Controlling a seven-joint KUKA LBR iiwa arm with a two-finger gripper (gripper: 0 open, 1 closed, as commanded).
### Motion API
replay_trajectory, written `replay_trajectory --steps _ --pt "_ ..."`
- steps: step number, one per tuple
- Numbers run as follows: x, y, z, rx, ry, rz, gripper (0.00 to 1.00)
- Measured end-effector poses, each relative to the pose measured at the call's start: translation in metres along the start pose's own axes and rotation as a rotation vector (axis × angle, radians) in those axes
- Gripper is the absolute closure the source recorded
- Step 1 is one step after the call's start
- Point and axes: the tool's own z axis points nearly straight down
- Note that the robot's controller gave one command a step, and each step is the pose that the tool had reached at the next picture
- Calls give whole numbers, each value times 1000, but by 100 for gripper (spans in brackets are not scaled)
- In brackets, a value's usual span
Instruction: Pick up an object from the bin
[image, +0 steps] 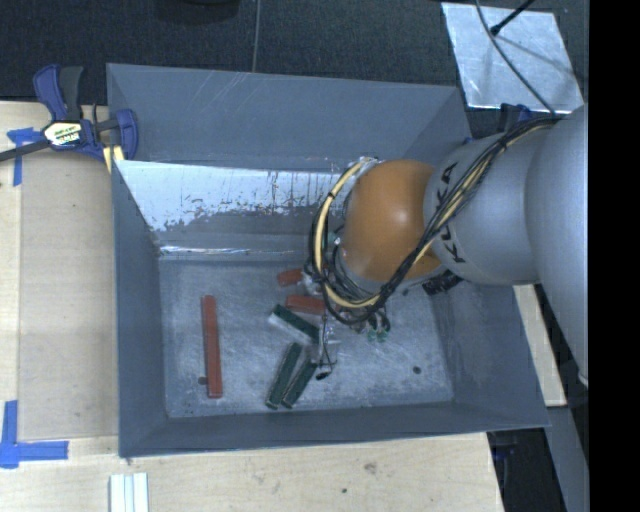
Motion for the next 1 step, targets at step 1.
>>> replay_trajectory --steps 1 --pt "-3 3 -7 -2 -1 -4 100"
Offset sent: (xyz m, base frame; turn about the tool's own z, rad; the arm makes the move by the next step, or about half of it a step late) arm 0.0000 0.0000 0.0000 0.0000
